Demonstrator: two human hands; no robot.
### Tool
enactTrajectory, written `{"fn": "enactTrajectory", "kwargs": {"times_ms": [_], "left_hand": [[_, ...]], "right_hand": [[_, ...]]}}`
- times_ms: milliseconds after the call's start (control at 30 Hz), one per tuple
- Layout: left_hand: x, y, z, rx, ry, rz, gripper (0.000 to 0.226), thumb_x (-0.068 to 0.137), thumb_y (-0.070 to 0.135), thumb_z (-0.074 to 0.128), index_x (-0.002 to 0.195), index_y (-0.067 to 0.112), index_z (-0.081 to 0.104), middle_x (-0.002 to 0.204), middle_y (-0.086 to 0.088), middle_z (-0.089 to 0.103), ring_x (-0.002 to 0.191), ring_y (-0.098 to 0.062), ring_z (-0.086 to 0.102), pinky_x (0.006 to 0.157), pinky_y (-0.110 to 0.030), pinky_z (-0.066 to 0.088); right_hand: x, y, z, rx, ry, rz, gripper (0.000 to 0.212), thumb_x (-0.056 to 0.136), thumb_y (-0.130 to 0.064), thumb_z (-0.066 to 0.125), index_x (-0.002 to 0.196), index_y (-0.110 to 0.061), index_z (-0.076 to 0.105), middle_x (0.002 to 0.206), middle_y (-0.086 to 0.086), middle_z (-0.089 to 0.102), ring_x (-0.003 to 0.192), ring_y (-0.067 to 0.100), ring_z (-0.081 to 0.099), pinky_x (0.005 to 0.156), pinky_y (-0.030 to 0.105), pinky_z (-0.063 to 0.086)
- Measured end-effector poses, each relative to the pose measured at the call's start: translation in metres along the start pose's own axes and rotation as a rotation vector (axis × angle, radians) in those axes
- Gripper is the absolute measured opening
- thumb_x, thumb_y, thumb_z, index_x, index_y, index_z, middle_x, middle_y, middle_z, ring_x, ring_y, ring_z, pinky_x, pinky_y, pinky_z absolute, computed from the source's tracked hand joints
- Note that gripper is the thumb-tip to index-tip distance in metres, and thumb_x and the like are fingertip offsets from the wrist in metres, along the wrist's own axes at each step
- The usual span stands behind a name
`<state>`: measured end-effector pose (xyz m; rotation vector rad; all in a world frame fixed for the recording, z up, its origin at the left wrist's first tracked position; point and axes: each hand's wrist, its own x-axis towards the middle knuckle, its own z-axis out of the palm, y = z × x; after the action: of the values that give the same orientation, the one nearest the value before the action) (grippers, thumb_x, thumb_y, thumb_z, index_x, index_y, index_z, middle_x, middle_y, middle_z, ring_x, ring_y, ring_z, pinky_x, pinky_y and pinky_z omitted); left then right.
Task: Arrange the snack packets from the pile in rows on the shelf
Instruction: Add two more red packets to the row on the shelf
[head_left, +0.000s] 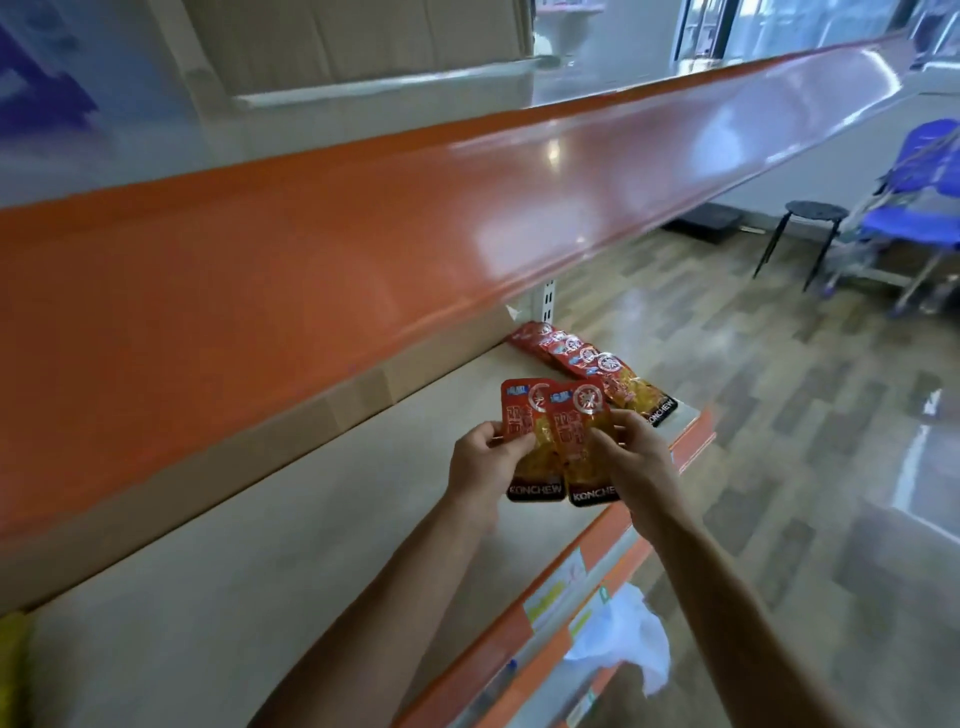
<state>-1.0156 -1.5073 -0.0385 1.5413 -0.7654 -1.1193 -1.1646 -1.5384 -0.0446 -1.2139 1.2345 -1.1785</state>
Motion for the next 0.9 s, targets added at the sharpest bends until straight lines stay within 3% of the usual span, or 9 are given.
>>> {"fn": "enactTrajectory", "kwargs": {"times_ms": [133, 333, 500, 633, 900], "left_hand": [[0.024, 0.005, 0.012, -0.021, 0.009, -0.022, 0.013, 0.082, 0.016, 0.073, 0.093, 0.016, 0.067, 0.096, -0.006, 0.072, 0.089, -0.022, 0.069, 0.078, -0.032, 0.057], [0.056, 0.009, 0.039, -0.038, 0.071, -0.036, 0.012, 0.084, 0.014, 0.071, 0.092, 0.019, 0.065, 0.099, -0.004, 0.071, 0.092, -0.022, 0.068, 0.087, -0.039, 0.056], [0.074, 0.017, 0.073, -0.090, 0.149, -0.043, 0.012, 0.085, 0.015, 0.070, 0.094, 0.019, 0.065, 0.100, -0.002, 0.071, 0.090, -0.018, 0.068, 0.082, -0.033, 0.056], [0.082, 0.018, 0.093, -0.091, 0.230, -0.034, 0.012, 0.084, 0.015, 0.071, 0.094, 0.020, 0.066, 0.099, -0.003, 0.072, 0.090, -0.020, 0.069, 0.084, -0.036, 0.056], [0.086, 0.012, 0.111, -0.233, 0.403, -0.038, 0.014, 0.081, 0.002, 0.070, 0.093, 0.010, 0.068, 0.094, -0.012, 0.073, 0.082, -0.025, 0.070, 0.079, -0.037, 0.057]], "right_hand": [[0.033, -0.001, -0.006, -0.019, 0.000, -0.009, 0.005, 0.093, -0.015, 0.058, 0.092, -0.016, 0.062, 0.093, 0.016, 0.066, 0.080, 0.033, 0.067, 0.070, 0.052, 0.058], [0.087, -0.011, -0.019, 0.000, -0.115, -0.013, 0.010, 0.094, -0.016, 0.056, 0.088, -0.017, 0.064, 0.084, 0.009, 0.067, 0.070, 0.023, 0.067, 0.061, 0.036, 0.057], [0.135, -0.010, -0.042, -0.029, -0.274, 0.015, 0.010, 0.094, -0.020, 0.058, 0.093, -0.016, 0.067, 0.095, 0.017, 0.068, 0.080, 0.035, 0.069, 0.067, 0.051, 0.058], [0.164, -0.008, -0.057, -0.047, -0.351, 0.025, 0.008, 0.092, -0.019, 0.060, 0.091, -0.019, 0.068, 0.090, 0.013, 0.072, 0.079, 0.035, 0.070, 0.070, 0.052, 0.058], [0.203, 0.000, -0.079, -0.028, -0.569, 0.065, 0.014, 0.089, 0.003, 0.056, 0.081, -0.006, 0.064, 0.072, 0.009, 0.062, 0.064, 0.020, 0.055, 0.057, 0.028, 0.046]]}}
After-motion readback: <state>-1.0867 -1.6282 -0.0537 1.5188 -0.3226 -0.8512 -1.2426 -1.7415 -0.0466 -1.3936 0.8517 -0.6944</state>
